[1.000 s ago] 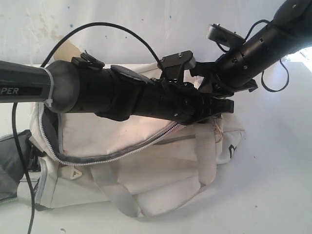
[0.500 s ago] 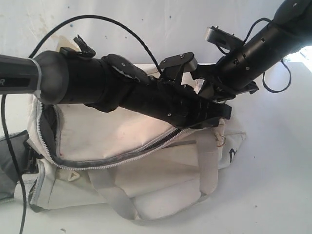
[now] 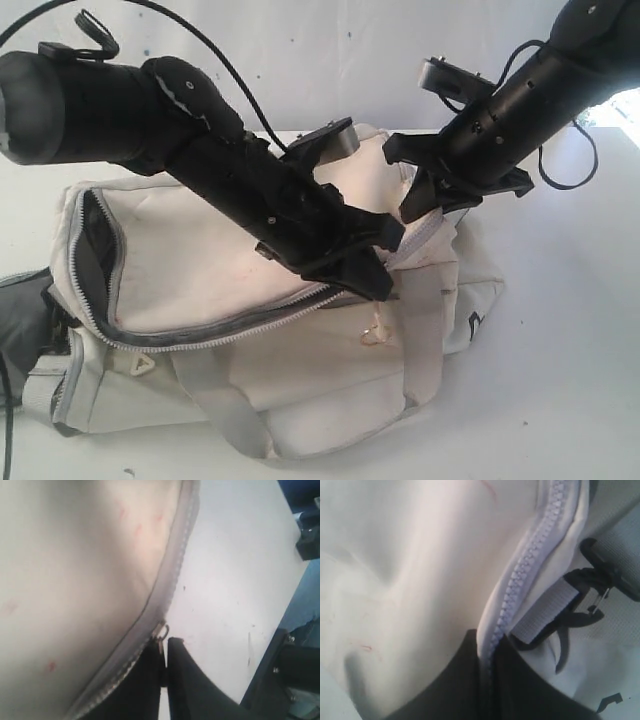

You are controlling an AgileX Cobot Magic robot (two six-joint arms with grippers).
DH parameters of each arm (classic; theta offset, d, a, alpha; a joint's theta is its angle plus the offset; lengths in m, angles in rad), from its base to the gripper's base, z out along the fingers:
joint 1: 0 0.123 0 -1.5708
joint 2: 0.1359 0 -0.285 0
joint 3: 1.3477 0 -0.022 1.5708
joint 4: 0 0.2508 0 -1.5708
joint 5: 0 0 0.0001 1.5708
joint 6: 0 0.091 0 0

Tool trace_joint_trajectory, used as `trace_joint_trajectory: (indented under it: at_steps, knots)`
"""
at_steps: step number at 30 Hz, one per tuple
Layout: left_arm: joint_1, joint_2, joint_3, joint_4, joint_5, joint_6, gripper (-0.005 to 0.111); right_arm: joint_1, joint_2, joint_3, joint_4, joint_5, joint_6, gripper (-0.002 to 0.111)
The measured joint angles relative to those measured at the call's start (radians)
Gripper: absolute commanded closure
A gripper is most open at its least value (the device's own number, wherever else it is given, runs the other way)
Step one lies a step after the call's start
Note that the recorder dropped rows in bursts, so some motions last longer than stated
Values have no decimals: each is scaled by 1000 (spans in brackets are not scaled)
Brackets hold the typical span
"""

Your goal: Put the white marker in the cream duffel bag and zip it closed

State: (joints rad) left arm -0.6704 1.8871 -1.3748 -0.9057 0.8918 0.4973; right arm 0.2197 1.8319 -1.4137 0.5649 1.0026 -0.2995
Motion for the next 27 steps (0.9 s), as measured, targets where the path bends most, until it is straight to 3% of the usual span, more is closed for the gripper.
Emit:
trace_joint_trajectory:
  at_steps: [13,21,27]
  knots:
    - [49,-112,0,384,236,-187,107,0,0,0,-55,-20,27,108]
    - [100,-196,0,606,279,-292,107,0,0,0,-82,-52,43,108]
    - [141,-261,4,672,291,-313,107,-5,0,0,-90,-74,46,108]
